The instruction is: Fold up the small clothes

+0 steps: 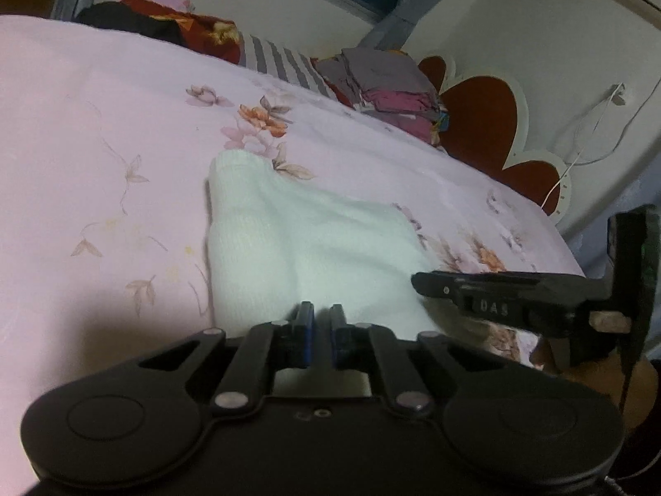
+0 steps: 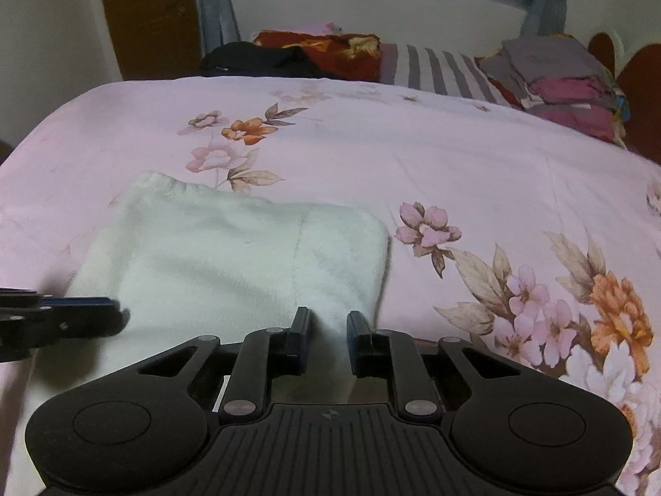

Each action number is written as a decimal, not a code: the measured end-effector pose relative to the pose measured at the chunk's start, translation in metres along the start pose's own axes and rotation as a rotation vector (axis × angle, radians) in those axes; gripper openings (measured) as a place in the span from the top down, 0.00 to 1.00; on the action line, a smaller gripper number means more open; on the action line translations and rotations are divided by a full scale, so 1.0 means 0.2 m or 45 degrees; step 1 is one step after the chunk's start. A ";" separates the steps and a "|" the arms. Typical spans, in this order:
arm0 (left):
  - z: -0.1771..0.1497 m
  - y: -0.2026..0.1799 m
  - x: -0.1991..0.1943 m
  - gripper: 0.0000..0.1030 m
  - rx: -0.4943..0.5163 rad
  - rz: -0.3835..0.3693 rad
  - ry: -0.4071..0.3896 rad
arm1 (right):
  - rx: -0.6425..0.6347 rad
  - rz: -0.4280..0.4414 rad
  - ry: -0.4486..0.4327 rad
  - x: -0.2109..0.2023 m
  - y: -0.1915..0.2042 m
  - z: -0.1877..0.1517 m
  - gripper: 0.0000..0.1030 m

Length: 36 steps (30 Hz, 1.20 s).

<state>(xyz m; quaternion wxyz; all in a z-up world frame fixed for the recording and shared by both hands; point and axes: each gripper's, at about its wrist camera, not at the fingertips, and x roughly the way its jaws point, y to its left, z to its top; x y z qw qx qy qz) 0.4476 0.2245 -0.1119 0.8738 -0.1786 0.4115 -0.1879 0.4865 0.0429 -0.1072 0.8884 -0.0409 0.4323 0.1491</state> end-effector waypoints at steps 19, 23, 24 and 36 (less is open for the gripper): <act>-0.60 -0.32 -0.45 0.94 0.063 0.132 -0.082 | 0.062 0.097 -0.071 -0.53 -0.03 -0.53 0.84; -0.74 -0.47 -0.63 0.83 0.112 0.277 -0.153 | 0.137 0.167 -0.105 -0.78 -0.06 -0.69 0.84; -0.77 -0.52 -0.66 0.79 0.134 0.304 -0.162 | 0.137 0.182 -0.105 -0.84 -0.05 -0.74 0.84; -1.11 -0.96 -1.12 0.00 0.296 0.594 -0.368 | 0.142 0.088 -0.308 -1.53 0.12 -1.17 0.00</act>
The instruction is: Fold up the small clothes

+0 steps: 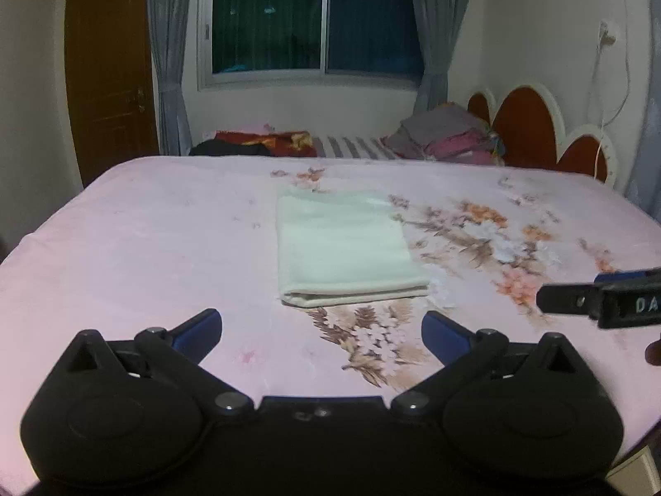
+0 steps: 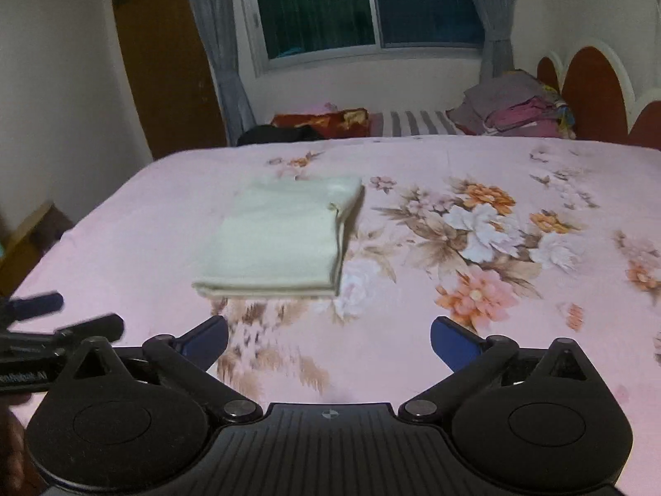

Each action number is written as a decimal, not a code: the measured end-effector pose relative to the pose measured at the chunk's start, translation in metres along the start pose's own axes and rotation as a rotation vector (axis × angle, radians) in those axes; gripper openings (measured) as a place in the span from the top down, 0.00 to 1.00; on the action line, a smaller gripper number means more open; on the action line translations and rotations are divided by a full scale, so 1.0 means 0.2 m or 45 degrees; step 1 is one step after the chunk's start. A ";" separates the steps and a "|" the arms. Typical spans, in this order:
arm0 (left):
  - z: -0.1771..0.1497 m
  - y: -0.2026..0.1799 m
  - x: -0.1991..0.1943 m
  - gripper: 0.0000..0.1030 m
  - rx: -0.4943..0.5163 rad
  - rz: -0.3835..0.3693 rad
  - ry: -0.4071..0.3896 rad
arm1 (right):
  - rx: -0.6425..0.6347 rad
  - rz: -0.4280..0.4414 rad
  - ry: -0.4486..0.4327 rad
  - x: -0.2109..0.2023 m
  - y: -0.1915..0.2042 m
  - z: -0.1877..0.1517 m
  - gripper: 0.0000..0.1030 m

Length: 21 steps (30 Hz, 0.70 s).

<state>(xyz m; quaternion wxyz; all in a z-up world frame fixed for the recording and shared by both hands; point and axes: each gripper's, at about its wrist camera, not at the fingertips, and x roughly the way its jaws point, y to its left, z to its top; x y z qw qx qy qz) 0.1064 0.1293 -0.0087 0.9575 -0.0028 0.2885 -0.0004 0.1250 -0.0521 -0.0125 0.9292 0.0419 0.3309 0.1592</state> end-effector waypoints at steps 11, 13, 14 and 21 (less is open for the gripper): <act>-0.07 -0.07 -0.34 0.00 -0.010 -0.001 -0.051 | 0.037 -0.046 -0.046 -0.36 0.06 -0.13 0.00; -0.07 -0.08 -0.38 0.00 -0.002 -0.003 -0.066 | 0.024 -0.050 -0.045 -0.39 0.07 -0.15 0.00; -0.07 -0.09 -0.39 0.00 0.005 -0.008 -0.069 | 0.021 -0.051 -0.051 -0.41 0.08 -0.15 0.00; -0.08 -0.10 -0.46 0.00 0.000 -0.019 -0.100 | 0.033 -0.070 -0.083 -0.48 0.09 -0.15 0.00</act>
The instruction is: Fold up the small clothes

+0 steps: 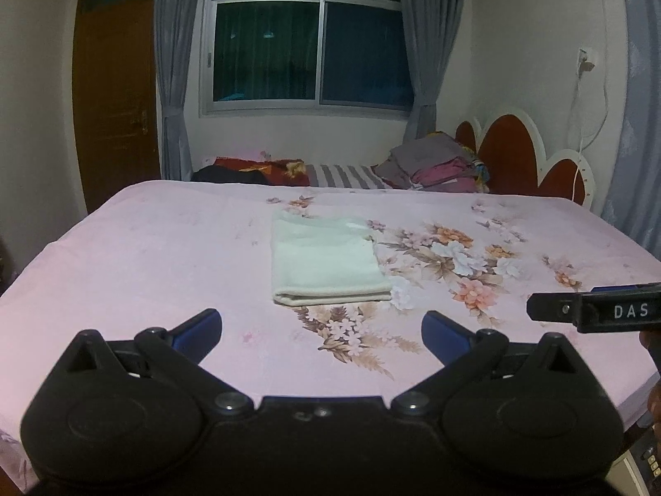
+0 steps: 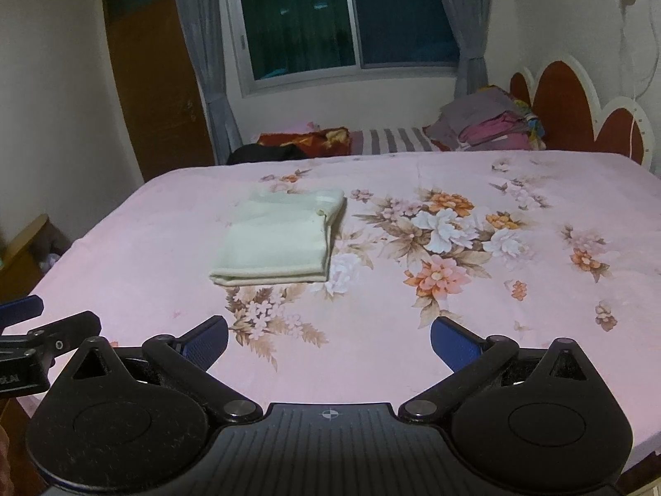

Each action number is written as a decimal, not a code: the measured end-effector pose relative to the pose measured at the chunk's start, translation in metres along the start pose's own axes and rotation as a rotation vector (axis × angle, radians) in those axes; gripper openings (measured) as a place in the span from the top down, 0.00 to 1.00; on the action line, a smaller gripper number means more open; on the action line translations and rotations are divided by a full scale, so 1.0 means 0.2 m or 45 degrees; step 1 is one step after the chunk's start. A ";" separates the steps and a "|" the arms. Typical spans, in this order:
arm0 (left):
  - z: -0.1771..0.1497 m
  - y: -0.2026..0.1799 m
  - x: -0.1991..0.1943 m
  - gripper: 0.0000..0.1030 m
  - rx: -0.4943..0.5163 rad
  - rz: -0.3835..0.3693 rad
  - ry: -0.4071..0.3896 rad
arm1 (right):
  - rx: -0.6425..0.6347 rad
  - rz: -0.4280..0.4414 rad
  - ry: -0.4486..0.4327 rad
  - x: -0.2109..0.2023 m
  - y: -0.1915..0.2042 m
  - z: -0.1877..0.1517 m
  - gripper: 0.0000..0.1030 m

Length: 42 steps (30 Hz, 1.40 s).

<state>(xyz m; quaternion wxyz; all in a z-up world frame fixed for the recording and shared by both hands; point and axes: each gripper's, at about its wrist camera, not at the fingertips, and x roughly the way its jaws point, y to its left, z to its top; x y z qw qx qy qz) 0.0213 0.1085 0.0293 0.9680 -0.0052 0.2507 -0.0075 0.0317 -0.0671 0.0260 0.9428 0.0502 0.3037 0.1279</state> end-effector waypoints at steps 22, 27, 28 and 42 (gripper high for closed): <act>0.01 0.03 -0.06 0.00 -0.015 -0.010 -0.044 | -0.065 0.004 -0.023 -0.06 0.07 0.01 0.00; 0.01 0.03 -0.06 0.00 -0.015 -0.012 -0.045 | -0.070 -0.002 -0.024 -0.07 0.07 0.01 0.00; 0.01 0.02 -0.06 0.00 -0.014 -0.014 -0.044 | -0.073 -0.001 -0.024 -0.07 0.07 0.01 0.00; 0.02 0.02 -0.07 0.00 -0.010 -0.020 -0.050 | -0.078 -0.005 -0.029 -0.08 0.03 0.01 0.00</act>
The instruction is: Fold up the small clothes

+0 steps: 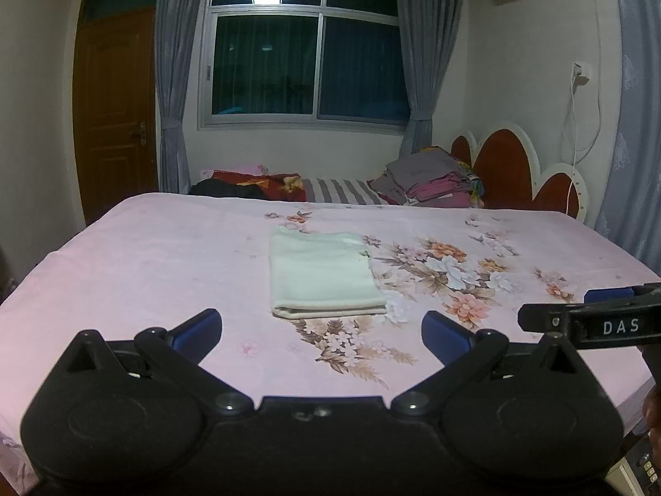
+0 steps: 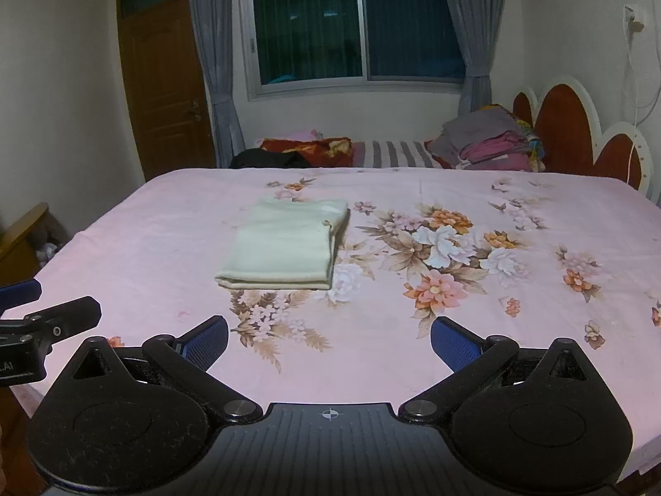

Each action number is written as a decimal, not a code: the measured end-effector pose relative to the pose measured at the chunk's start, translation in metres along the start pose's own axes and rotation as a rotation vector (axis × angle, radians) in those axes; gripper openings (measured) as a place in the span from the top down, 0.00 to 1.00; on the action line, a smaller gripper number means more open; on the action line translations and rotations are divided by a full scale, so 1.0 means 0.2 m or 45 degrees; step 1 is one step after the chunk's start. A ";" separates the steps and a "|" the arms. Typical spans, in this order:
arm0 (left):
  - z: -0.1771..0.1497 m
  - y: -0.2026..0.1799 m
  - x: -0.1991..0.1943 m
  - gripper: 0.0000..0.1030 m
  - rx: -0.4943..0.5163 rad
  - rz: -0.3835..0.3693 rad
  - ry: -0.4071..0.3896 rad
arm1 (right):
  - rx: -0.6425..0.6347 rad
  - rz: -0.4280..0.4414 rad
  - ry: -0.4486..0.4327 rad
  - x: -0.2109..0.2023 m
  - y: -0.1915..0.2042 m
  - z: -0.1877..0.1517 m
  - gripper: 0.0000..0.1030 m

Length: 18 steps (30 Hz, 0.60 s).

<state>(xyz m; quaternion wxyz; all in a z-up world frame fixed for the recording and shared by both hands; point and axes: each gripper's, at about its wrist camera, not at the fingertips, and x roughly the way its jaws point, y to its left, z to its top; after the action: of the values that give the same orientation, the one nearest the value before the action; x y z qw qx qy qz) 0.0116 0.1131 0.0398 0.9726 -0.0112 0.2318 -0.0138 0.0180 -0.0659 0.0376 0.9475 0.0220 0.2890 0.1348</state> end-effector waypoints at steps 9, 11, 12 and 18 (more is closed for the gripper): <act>0.00 0.00 0.00 0.00 0.002 0.000 -0.005 | -0.015 0.005 -0.004 -0.01 -0.03 0.01 0.00; 0.01 -0.01 -0.01 0.00 0.003 0.000 -0.006 | -0.020 0.006 -0.003 -0.02 -0.03 0.01 0.00; 0.01 -0.01 -0.01 0.00 0.004 0.001 -0.007 | -0.021 0.007 -0.004 -0.01 -0.03 0.01 0.00; 0.01 -0.01 -0.01 0.00 0.009 0.004 -0.002 | -0.022 0.009 -0.007 -0.02 -0.04 0.01 0.00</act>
<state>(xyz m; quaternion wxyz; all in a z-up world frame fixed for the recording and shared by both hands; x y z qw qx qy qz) 0.0116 0.1111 0.0424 0.9729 -0.0072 0.2308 -0.0131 0.0184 -0.0742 0.0412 0.9480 0.0151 0.2852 0.1405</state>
